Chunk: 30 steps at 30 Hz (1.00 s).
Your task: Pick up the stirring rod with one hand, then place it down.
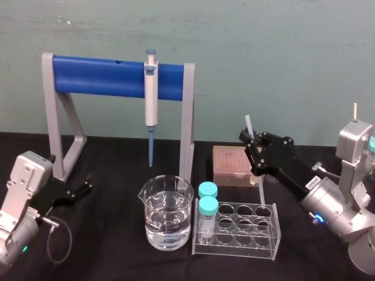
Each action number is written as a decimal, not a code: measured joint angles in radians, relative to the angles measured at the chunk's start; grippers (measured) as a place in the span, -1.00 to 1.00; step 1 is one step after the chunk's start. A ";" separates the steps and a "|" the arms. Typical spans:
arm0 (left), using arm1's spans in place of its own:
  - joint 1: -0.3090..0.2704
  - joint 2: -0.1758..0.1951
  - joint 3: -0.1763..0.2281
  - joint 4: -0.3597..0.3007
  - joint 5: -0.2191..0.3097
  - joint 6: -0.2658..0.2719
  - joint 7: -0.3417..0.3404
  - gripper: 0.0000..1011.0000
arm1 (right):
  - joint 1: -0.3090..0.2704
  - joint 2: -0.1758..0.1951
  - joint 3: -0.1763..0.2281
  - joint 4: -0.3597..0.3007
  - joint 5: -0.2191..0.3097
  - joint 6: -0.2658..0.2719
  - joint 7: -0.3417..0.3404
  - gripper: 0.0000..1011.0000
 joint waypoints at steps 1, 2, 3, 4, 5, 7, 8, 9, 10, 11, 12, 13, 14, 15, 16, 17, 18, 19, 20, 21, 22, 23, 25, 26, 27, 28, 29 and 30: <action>0.000 0.000 0.000 0.000 0.000 0.000 0.000 0.98 | -0.001 -0.001 0.002 -0.002 -0.005 -0.008 -0.003 -0.87; 0.000 0.000 0.000 0.000 0.000 0.000 0.000 0.98 | -0.004 -0.006 0.009 -0.008 -0.016 -0.027 -0.011 -0.87; 0.000 0.000 0.000 0.000 0.000 0.000 0.000 0.98 | -0.005 -0.008 0.012 -0.009 -0.021 -0.034 -0.014 -0.87; 0.000 0.000 0.000 0.000 0.000 0.000 0.000 0.98 | -0.006 -0.012 0.018 -0.013 -0.031 -0.049 -0.020 -0.87; 0.000 0.000 0.000 0.000 0.000 0.000 0.000 0.98 | -0.006 -0.015 0.022 -0.015 -0.037 -0.057 -0.024 -0.87; 0.000 0.000 0.000 0.000 0.000 0.000 0.000 0.98 | -0.006 -0.021 0.030 -0.016 -0.047 -0.073 -0.031 -0.87; 0.000 0.000 0.000 0.000 0.000 0.000 0.000 0.98 | -0.006 -0.026 0.037 -0.016 -0.059 -0.090 -0.040 -0.87; 0.000 0.000 0.000 0.000 0.000 0.000 0.000 0.98 | -0.006 -0.029 0.041 -0.016 -0.066 -0.100 -0.046 -0.87; 0.000 0.000 0.000 0.000 0.000 0.000 0.000 0.98 | -0.006 -0.032 0.044 -0.015 -0.074 -0.110 -0.052 -0.87; 0.000 0.000 0.000 0.000 0.000 0.000 0.000 0.98 | -0.006 -0.037 0.053 -0.010 -0.087 -0.126 -0.062 -0.87; 0.000 0.000 0.000 0.000 0.000 0.000 0.000 0.98 | -0.006 -0.040 0.057 -0.009 -0.093 -0.133 -0.067 -0.87; 0.000 0.000 0.000 0.000 0.000 0.000 0.000 0.98 | -0.006 -0.042 0.062 -0.006 -0.099 -0.140 -0.072 -0.87; 0.000 0.000 0.000 0.000 0.000 0.000 0.000 0.98 | -0.006 -0.047 0.070 -0.002 -0.110 -0.154 -0.082 -0.87; 0.000 0.000 0.000 0.000 0.000 0.000 0.000 0.98 | -0.007 -0.049 0.074 0.001 -0.115 -0.161 -0.087 -0.87; 0.000 0.000 0.000 0.000 0.000 0.000 0.000 0.98 | -0.008 -0.055 0.082 0.007 -0.127 -0.175 -0.097 -0.87; 0.000 0.000 0.000 0.000 0.000 0.000 0.000 0.98 | -0.008 -0.055 0.082 0.007 -0.127 -0.175 -0.097 -0.87; 0.000 0.000 0.000 0.000 0.000 0.000 0.000 0.98 | -0.010 -0.059 0.090 0.014 -0.137 -0.188 -0.106 -0.87; 0.000 0.000 0.000 0.000 0.000 0.000 0.000 0.98 | -0.011 -0.061 0.093 0.016 -0.141 -0.193 -0.109 -0.87; 0.000 0.000 0.000 0.000 0.000 0.000 0.000 0.98 | -0.013 -0.066 0.100 0.022 -0.149 -0.201 -0.115 -0.87; 0.000 0.000 0.000 0.000 0.000 0.000 0.000 0.98 | -0.015 -0.068 0.103 0.024 -0.151 -0.203 -0.117 -0.87; 0.000 0.000 0.000 0.000 0.000 0.000 0.000 0.98 | -0.017 -0.069 0.106 0.026 -0.153 -0.206 -0.119 -0.87; 0.000 0.000 0.000 0.000 0.000 0.000 0.000 0.98 | -0.020 -0.072 0.111 0.029 -0.155 -0.209 -0.121 -0.87; 0.000 0.000 0.000 0.000 0.000 0.000 0.000 0.98 | -0.025 -0.075 0.116 0.032 -0.155 -0.210 -0.121 -0.87; 0.000 0.000 0.000 0.000 0.000 0.000 0.000 0.98 | -0.027 -0.076 0.118 0.033 -0.155 -0.210 -0.121 -0.87; 0.000 0.000 0.000 0.000 0.000 0.000 0.000 0.98 | -0.031 -0.079 0.121 0.035 -0.155 -0.210 -0.119 -0.87; 0.000 0.000 0.000 0.000 0.000 0.000 0.000 0.98 | -0.033 -0.080 0.123 0.036 -0.154 -0.209 -0.119 -0.87; 0.000 0.000 0.000 0.000 0.000 0.000 0.000 0.98 | -0.036 -0.081 0.125 0.036 -0.154 -0.207 -0.118 -0.87; 0.000 0.000 0.000 0.000 0.000 0.000 0.000 0.98 | -0.039 -0.083 0.129 0.037 -0.152 -0.202 -0.115 -0.87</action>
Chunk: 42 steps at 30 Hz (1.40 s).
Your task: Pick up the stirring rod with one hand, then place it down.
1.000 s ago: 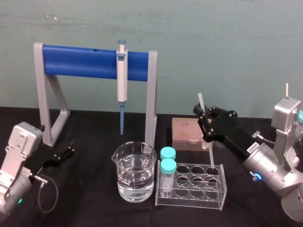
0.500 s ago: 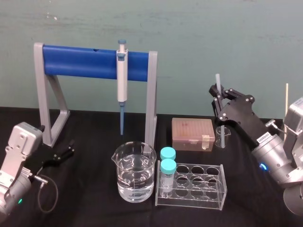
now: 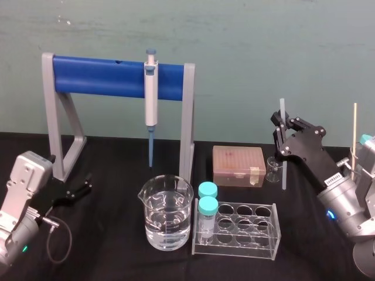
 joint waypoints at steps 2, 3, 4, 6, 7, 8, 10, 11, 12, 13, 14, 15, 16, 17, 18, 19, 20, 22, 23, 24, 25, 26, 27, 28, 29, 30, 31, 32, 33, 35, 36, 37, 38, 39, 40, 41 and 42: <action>0.000 0.000 0.000 0.000 0.000 0.000 0.000 0.98 | -0.003 -0.002 0.004 0.001 0.001 0.005 0.003 -0.87; 0.000 0.000 0.000 0.000 0.000 0.000 0.000 0.98 | -0.004 -0.004 0.005 0.001 0.001 0.008 0.004 -0.87; 0.000 0.000 0.000 0.000 0.000 0.000 0.000 0.98 | -0.005 -0.005 0.007 0.001 0.001 0.010 0.004 -0.87; 0.000 0.000 0.000 0.000 0.000 0.000 0.000 0.98 | -0.007 -0.009 0.013 0.001 -0.001 0.018 0.004 -0.87; 0.000 0.000 0.000 0.000 0.000 0.000 0.000 0.98 | -0.007 -0.009 0.013 0.001 -0.001 0.018 0.004 -0.87; 0.000 0.000 0.000 0.000 0.000 0.000 0.000 0.98 | -0.007 -0.009 0.013 0.001 -0.001 0.018 0.004 -0.87; 0.000 0.000 0.000 0.000 0.000 0.000 0.000 0.98 | -0.007 -0.009 0.013 0.001 -0.001 0.018 0.004 -0.87; 0.000 0.000 0.000 0.000 0.000 0.000 0.000 0.98 | -0.007 -0.008 0.012 0.001 -0.001 0.018 0.004 -0.87; 0.000 0.000 0.000 0.000 0.000 0.000 0.000 0.98 | -0.007 -0.008 0.012 0.001 -0.001 0.018 0.004 -0.87; 0.000 0.000 0.000 0.000 0.000 0.000 0.000 0.98 | -0.007 -0.008 0.012 0.001 -0.001 0.018 0.004 -0.87; 0.000 0.000 0.000 0.000 0.000 0.000 0.000 0.98 | -0.007 -0.008 0.012 0.001 0.000 0.018 0.004 -0.87; 0.000 0.000 0.000 0.000 0.000 0.000 0.000 0.98 | -0.007 -0.008 0.012 0.001 0.000 0.018 0.004 -0.87; 0.000 0.000 0.000 0.000 0.000 0.000 0.000 0.98 | -0.007 -0.008 0.011 0.001 0.000 0.017 0.004 -0.87; 0.000 0.000 0.000 0.000 0.000 0.000 0.000 0.98 | -0.007 -0.008 0.011 0.001 0.000 0.017 0.004 -0.87; 0.000 0.000 0.000 0.000 0.000 0.000 0.000 0.98 | -0.007 -0.007 0.011 0.001 0.000 0.017 0.004 -0.87; 0.000 0.000 0.000 0.000 0.000 0.000 0.000 0.98 | -0.007 -0.007 0.011 0.001 0.000 0.017 0.004 -0.87; 0.000 0.000 0.000 0.000 0.000 0.000 0.000 0.98 | -0.006 -0.007 0.011 0.001 0.000 0.017 0.004 -0.87; 0.000 0.000 0.000 0.000 0.000 0.000 0.000 0.98 | -0.006 -0.007 0.010 0.001 0.000 0.016 0.004 -0.87; 0.000 0.000 0.000 0.000 0.000 0.000 0.000 0.98 | -0.006 -0.007 0.010 0.001 0.000 0.016 0.004 -0.87; 0.000 0.000 0.000 0.000 0.000 0.000 0.000 0.98 | -0.006 -0.007 0.010 0.001 0.000 0.016 0.004 -0.87; 0.000 0.000 0.000 0.000 0.000 0.000 0.000 0.98 | -0.006 -0.007 0.010 0.001 0.000 0.016 0.004 -0.87; 0.000 0.000 0.000 0.000 0.000 0.000 0.000 0.98 | -0.006 -0.007 0.010 0.001 0.000 0.016 0.004 -0.87; 0.000 0.000 0.000 0.000 0.000 0.000 0.000 0.98 | -0.006 -0.007 0.010 0.000 0.000 0.015 0.004 -0.87; 0.000 0.000 0.000 0.000 0.000 0.000 0.000 0.98 | -0.006 -0.007 0.010 0.000 0.000 0.015 0.004 -0.87; 0.000 0.000 0.000 0.000 0.000 0.000 0.000 0.98 | -0.006 -0.006 0.010 0.000 0.000 0.015 0.004 -0.87; 0.000 0.000 0.000 0.000 0.000 0.000 0.000 0.98 | -0.006 -0.006 0.009 0.000 0.001 0.015 0.004 -0.87; 0.000 0.000 0.000 0.000 0.000 0.000 0.000 0.98 | -0.005 -0.006 0.009 0.000 0.001 0.015 0.004 -0.87; 0.000 0.000 0.000 0.000 0.000 0.000 0.000 0.98 | -0.005 -0.006 0.009 0.000 0.001 0.015 0.004 -0.87; 0.000 0.000 0.000 0.000 0.000 0.000 0.000 0.98 | -0.005 -0.006 0.009 0.000 0.001 0.015 0.005 -0.87; 0.000 0.000 0.000 0.000 0.000 0.000 0.000 0.98 | -0.005 -0.006 0.009 0.000 0.001 0.014 0.005 -0.87; 0.000 0.000 0.000 0.000 0.000 0.000 0.000 0.98 | -0.005 -0.006 0.009 0.000 0.001 0.014 0.005 -0.87; 0.000 0.000 0.000 0.000 0.000 0.000 0.000 0.98 | -0.005 -0.006 0.009 0.000 0.001 0.014 0.005 -0.87; 0.000 0.000 0.000 0.000 0.000 0.000 0.000 0.98 | -0.005 -0.006 0.009 0.000 0.001 0.014 0.005 -0.87; 0.000 0.000 0.000 0.000 0.000 0.000 0.000 0.98 | -0.005 -0.006 0.009 0.000 0.001 0.014 0.005 -0.87; 0.000 0.000 0.000 0.000 0.000 0.000 0.000 0.98 | -0.005 -0.006 0.009 0.000 0.001 0.014 0.005 -0.87; 0.000 0.000 0.000 0.000 0.000 0.000 0.000 0.98 | -0.005 -0.006 0.009 0.000 0.001 0.014 0.005 -0.87; 0.000 0.000 0.000 0.000 0.000 0.000 0.000 0.98 | -0.005 -0.006 0.009 0.000 0.001 0.014 0.005 -0.87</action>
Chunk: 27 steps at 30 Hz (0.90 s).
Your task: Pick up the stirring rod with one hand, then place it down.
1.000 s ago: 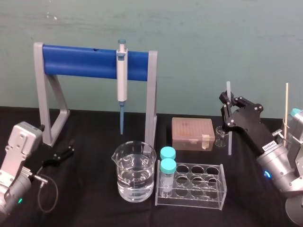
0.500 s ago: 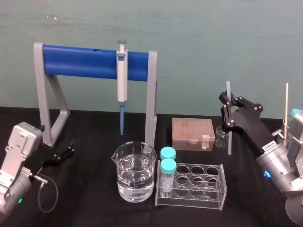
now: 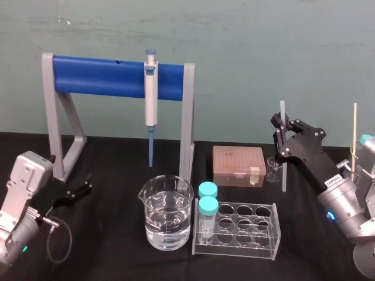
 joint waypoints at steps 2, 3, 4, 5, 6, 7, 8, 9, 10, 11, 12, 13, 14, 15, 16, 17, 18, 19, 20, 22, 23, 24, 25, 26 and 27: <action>0.000 0.000 0.000 0.000 0.000 0.000 0.000 0.98 | 0.000 0.000 0.000 0.000 0.000 0.000 0.000 -0.87; 0.000 0.000 0.000 0.000 0.000 0.000 0.000 0.98 | 0.000 0.000 0.000 0.000 0.000 0.000 0.000 -0.87; 0.000 0.000 0.000 0.000 0.000 0.000 0.000 0.98 | 0.000 0.000 0.000 0.000 0.000 0.000 0.000 -0.87; 0.000 0.000 0.000 0.000 0.000 0.000 0.000 0.98 | 0.000 0.000 0.000 0.000 0.000 0.000 0.000 -0.87; 0.000 0.000 0.000 0.000 0.000 0.000 0.000 0.98 | 0.000 0.000 0.000 0.000 0.000 0.000 0.000 -0.87; 0.000 0.000 0.000 0.000 0.000 0.000 0.000 0.98 | 0.000 0.000 0.000 0.000 0.000 0.000 0.000 -0.87; 0.000 0.000 0.000 0.000 0.000 0.000 0.000 0.98 | 0.000 0.000 0.000 0.000 0.000 0.000 0.000 -0.87; 0.000 0.000 0.000 0.000 0.000 0.000 0.000 0.98 | 0.000 0.000 0.000 0.000 0.000 0.000 0.000 -0.87; 0.000 0.000 0.000 0.000 0.000 0.000 0.000 0.98 | 0.000 0.000 0.000 0.000 0.000 0.000 0.000 -0.87; 0.000 0.000 0.000 0.000 0.000 0.000 0.000 0.98 | 0.000 0.000 0.000 0.000 0.000 0.000 0.000 -0.87; 0.000 0.000 0.000 0.000 0.000 0.000 0.000 0.98 | 0.000 0.000 0.000 0.000 0.000 0.000 0.000 -0.87; 0.000 0.000 0.000 0.000 0.000 0.000 0.000 0.98 | 0.000 0.000 0.000 0.000 0.000 0.000 0.000 -0.87; 0.000 0.000 0.000 0.000 0.000 0.000 0.000 0.98 | 0.000 0.000 0.000 0.000 0.000 0.000 0.000 -0.87; 0.000 0.000 0.000 0.000 0.000 0.000 0.000 0.98 | 0.000 0.000 0.000 0.000 0.000 0.000 0.000 -0.87; 0.000 0.000 0.000 0.000 0.000 0.000 0.000 0.98 | 0.000 0.000 0.000 0.000 0.000 0.000 0.000 -0.87; 0.000 0.000 0.000 0.000 0.000 0.000 0.000 0.98 | 0.000 0.000 0.000 0.000 0.000 0.000 0.000 -0.87; 0.000 0.000 0.000 0.000 0.000 0.000 0.000 0.98 | 0.000 0.000 0.000 0.000 0.000 0.000 0.000 -0.87; 0.000 0.000 0.000 0.000 0.000 0.000 0.000 0.98 | 0.000 0.000 0.000 0.000 0.000 0.000 0.000 -0.87; 0.000 0.000 0.000 0.000 0.000 0.000 0.000 0.98 | 0.000 0.000 0.000 0.000 0.000 0.000 0.000 -0.87; 0.000 0.000 0.000 0.000 0.000 0.000 0.000 0.98 | 0.000 0.000 0.000 0.000 0.000 0.000 0.000 -0.87; 0.000 0.000 0.000 0.000 0.000 0.000 0.000 0.98 | 0.000 0.000 0.000 0.000 0.000 0.000 0.000 -0.87; 0.000 0.000 0.000 0.000 0.000 0.000 0.000 0.98 | 0.000 0.000 0.000 0.000 0.000 0.000 0.000 -0.87; 0.000 0.000 0.000 0.000 0.000 0.000 0.000 0.98 | 0.000 0.000 0.000 0.000 0.000 0.000 0.000 -0.87; 0.000 0.000 0.000 0.000 0.000 0.000 0.000 0.98 | 0.000 0.000 0.000 0.000 0.000 0.000 0.000 -0.87; 0.000 0.000 0.000 0.000 0.000 0.000 0.000 0.98 | 0.000 0.000 0.000 0.000 0.000 0.000 0.000 -0.87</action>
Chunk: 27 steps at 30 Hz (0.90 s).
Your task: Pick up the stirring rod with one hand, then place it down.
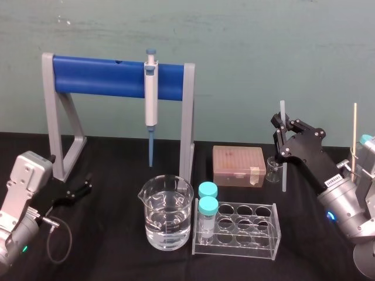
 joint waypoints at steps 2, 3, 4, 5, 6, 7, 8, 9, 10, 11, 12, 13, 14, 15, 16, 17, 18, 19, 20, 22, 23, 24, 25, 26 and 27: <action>0.000 0.000 0.000 0.000 0.000 0.000 0.000 0.98 | 0.000 0.000 0.000 0.000 0.000 0.000 0.000 -0.87; 0.000 0.000 0.000 0.000 0.000 0.000 0.000 0.98 | 0.000 0.000 0.000 0.000 0.000 0.000 0.000 -0.87; 0.000 0.000 0.000 0.000 0.000 0.000 0.000 0.98 | 0.000 0.000 0.000 0.000 0.000 0.000 0.000 -0.87; 0.000 0.000 0.000 0.000 0.000 0.000 0.000 0.98 | 0.000 0.000 0.000 0.000 0.000 0.000 0.000 -0.87; 0.000 0.000 0.000 0.000 0.000 0.000 0.000 0.98 | 0.000 0.000 0.000 0.000 0.000 0.000 0.000 -0.87; 0.000 0.000 0.000 0.000 0.000 0.000 0.000 0.98 | 0.000 0.000 0.000 0.000 0.000 0.000 0.000 -0.87; 0.000 0.000 0.000 0.000 0.000 0.000 0.000 0.98 | 0.000 0.000 0.000 0.000 0.000 0.000 0.000 -0.87; 0.000 0.000 0.000 0.000 0.000 0.000 0.000 0.98 | 0.000 0.000 0.000 0.000 0.000 0.000 0.000 -0.87; 0.000 0.000 0.000 0.000 0.000 0.000 0.000 0.98 | 0.000 0.000 0.000 0.000 0.000 0.000 0.000 -0.87; 0.000 0.000 0.000 0.000 0.000 0.000 0.000 0.98 | 0.000 0.000 0.000 0.000 0.000 0.000 0.000 -0.87; 0.000 0.000 0.000 0.000 0.000 0.000 0.000 0.98 | 0.000 0.000 0.000 0.000 0.000 0.000 0.000 -0.87; 0.000 0.000 0.000 0.000 0.000 0.000 0.000 0.98 | 0.000 0.000 0.000 0.000 0.000 0.000 0.000 -0.87; 0.000 0.000 0.000 0.000 0.000 0.000 0.000 0.98 | 0.000 0.000 0.000 0.000 0.000 0.000 0.000 -0.87; 0.000 0.000 0.000 0.000 0.000 0.000 0.000 0.98 | 0.000 0.000 0.000 0.000 0.000 0.000 0.000 -0.87; 0.000 0.000 0.000 0.000 0.000 0.000 0.000 0.98 | 0.000 0.000 0.000 0.000 0.000 0.000 0.000 -0.87; 0.000 0.000 0.000 0.000 0.000 0.000 0.000 0.98 | 0.000 0.000 0.000 0.000 0.000 0.000 0.000 -0.87; 0.000 0.000 0.000 0.000 0.000 0.000 0.000 0.98 | 0.000 0.000 0.000 0.000 0.000 0.000 0.000 -0.87; 0.000 0.000 0.000 0.000 0.000 0.000 0.000 0.98 | 0.000 0.000 0.000 0.000 0.000 0.000 0.000 -0.87; 0.000 0.000 0.000 0.000 0.000 0.000 0.000 0.98 | 0.000 0.000 0.000 0.000 0.000 0.000 0.000 -0.87; 0.000 0.000 0.000 0.000 0.000 0.000 0.000 0.98 | 0.000 0.000 0.000 0.000 0.000 0.000 0.000 -0.87; 0.000 0.000 0.000 0.000 0.000 0.000 0.000 0.98 | 0.000 0.000 0.000 0.000 0.000 0.000 0.000 -0.87; 0.000 0.000 0.000 0.000 0.000 0.000 0.000 0.98 | 0.000 0.000 0.000 0.000 0.000 0.000 0.000 -0.87; 0.000 0.000 0.000 0.000 0.000 0.000 0.000 0.98 | 0.000 0.000 0.000 0.000 0.000 0.000 0.000 -0.87; 0.000 0.000 0.000 0.000 0.000 0.000 0.000 0.98 | 0.000 0.000 0.000 0.000 0.000 0.000 0.000 -0.87; 0.000 0.000 0.000 0.000 0.000 0.000 0.000 0.98 | 0.000 0.000 0.000 0.000 0.000 0.000 0.000 -0.87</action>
